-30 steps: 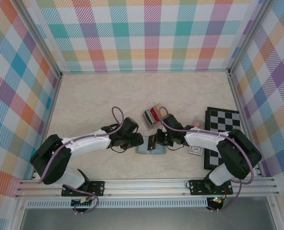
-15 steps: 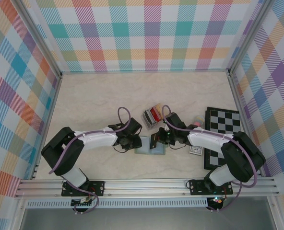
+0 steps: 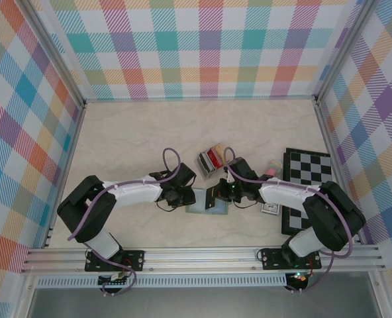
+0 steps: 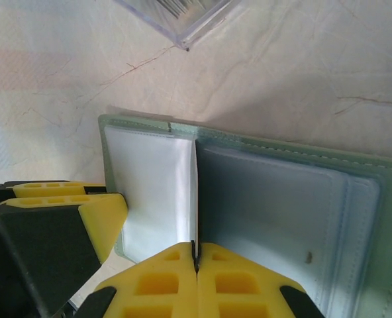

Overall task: Put the credit cards into the card holder
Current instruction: Insert the credit card into the card slot.

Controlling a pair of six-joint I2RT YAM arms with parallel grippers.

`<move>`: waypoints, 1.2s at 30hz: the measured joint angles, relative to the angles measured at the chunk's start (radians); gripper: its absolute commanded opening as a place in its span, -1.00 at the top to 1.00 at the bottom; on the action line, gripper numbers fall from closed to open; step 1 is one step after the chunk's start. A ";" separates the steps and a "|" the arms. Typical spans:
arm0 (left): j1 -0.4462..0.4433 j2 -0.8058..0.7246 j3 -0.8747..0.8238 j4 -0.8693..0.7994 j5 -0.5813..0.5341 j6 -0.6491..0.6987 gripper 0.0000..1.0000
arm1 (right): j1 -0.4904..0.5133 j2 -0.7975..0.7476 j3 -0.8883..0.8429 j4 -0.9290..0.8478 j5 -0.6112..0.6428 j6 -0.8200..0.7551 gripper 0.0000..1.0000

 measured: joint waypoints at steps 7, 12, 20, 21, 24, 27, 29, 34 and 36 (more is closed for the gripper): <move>0.000 0.000 0.000 -0.001 0.000 0.000 0.47 | 0.000 0.000 -0.011 0.026 -0.003 0.022 0.94; 0.000 0.000 0.000 -0.001 0.000 0.000 0.47 | 0.000 -0.007 -0.019 0.034 -0.003 0.029 0.94; 0.000 0.001 0.000 -0.001 0.000 0.000 0.47 | 0.007 0.031 -0.019 0.078 -0.016 0.049 0.95; 0.000 0.002 0.001 -0.001 0.000 0.000 0.47 | 0.007 0.037 -0.019 0.080 -0.018 0.052 0.95; 0.000 0.002 0.002 -0.002 0.000 0.000 0.47 | 0.009 0.042 -0.019 0.080 -0.013 0.051 0.95; 0.000 0.002 0.002 -0.003 0.001 0.000 0.47 | 0.011 0.042 -0.019 0.072 -0.003 0.048 0.95; 0.000 0.002 0.002 -0.003 0.001 0.000 0.47 | 0.011 0.035 -0.019 0.060 0.006 0.044 0.94; 0.000 0.002 0.002 -0.003 0.000 0.000 0.47 | 0.011 0.016 -0.019 0.038 0.012 0.029 0.95; 0.000 0.002 0.002 -0.003 0.001 0.000 0.47 | 0.011 0.024 -0.019 0.045 0.006 0.029 0.95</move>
